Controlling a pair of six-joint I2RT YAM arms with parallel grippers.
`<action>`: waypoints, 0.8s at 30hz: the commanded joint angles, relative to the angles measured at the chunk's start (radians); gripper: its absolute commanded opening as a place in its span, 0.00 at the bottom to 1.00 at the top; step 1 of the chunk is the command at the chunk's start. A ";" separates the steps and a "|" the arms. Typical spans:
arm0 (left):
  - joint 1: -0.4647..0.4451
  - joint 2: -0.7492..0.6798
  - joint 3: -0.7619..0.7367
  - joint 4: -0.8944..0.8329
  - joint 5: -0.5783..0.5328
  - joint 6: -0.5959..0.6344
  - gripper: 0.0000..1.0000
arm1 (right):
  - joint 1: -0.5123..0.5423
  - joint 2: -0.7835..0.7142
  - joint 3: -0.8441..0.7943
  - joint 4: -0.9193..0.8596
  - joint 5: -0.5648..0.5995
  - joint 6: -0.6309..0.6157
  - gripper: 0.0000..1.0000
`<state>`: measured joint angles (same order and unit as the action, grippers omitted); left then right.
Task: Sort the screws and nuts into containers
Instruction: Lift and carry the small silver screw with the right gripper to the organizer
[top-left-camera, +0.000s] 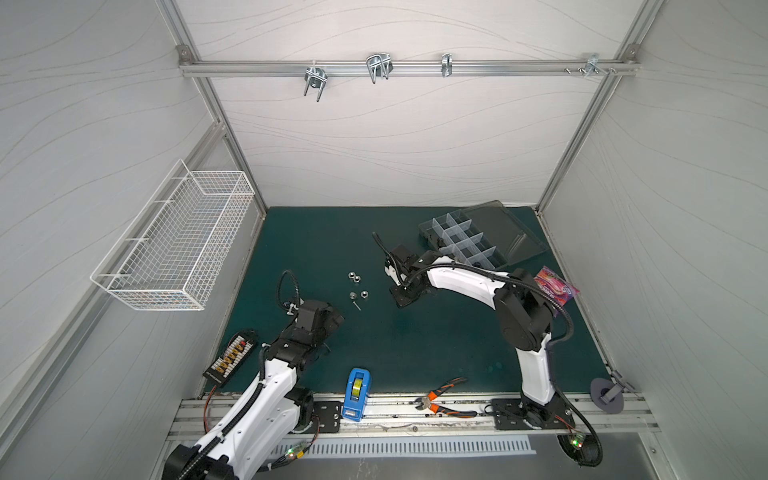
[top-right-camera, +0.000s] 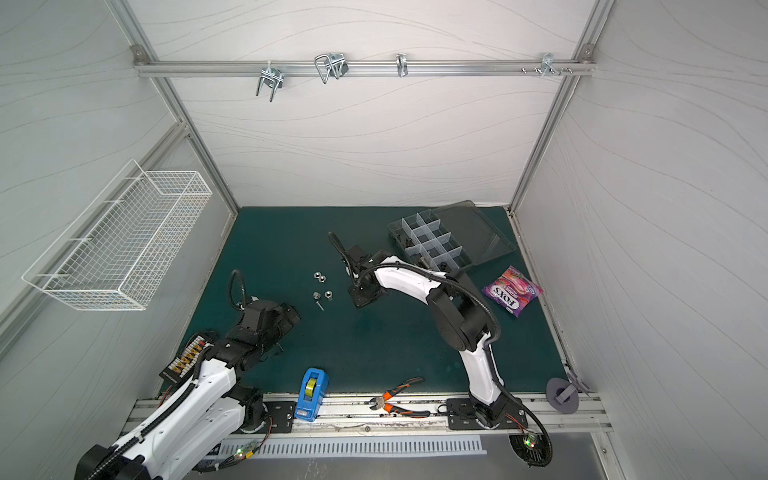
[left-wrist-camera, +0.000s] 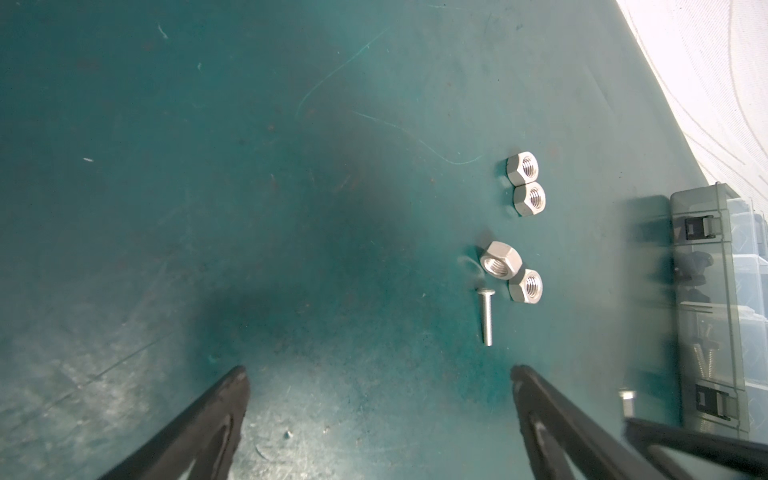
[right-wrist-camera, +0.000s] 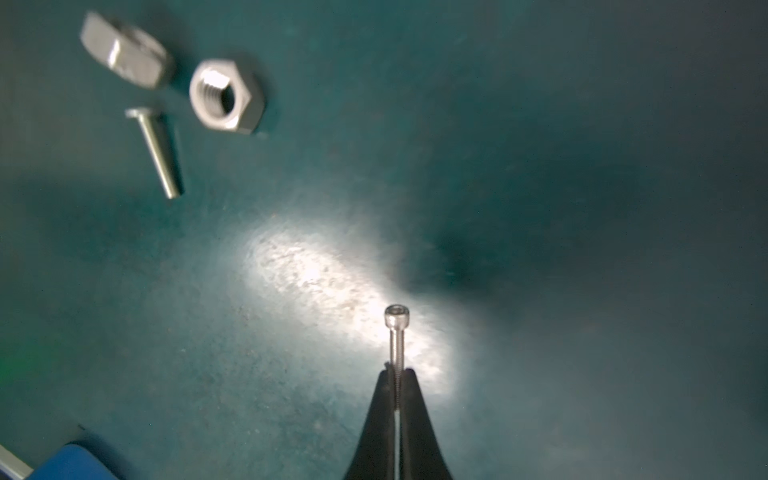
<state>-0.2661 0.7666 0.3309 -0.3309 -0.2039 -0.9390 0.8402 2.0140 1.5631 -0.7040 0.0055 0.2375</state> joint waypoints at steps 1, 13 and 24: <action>0.005 0.003 0.042 0.033 -0.006 0.002 0.99 | -0.058 -0.077 -0.011 -0.017 0.029 -0.011 0.00; 0.005 0.012 0.042 0.038 0.002 0.004 0.99 | -0.348 -0.136 0.014 -0.017 0.057 -0.052 0.00; 0.005 0.029 0.054 0.040 0.004 0.006 0.99 | -0.502 -0.030 0.146 -0.038 0.104 -0.059 0.00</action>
<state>-0.2661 0.7902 0.3317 -0.3233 -0.1940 -0.9375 0.3550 1.9385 1.6768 -0.7124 0.0902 0.1921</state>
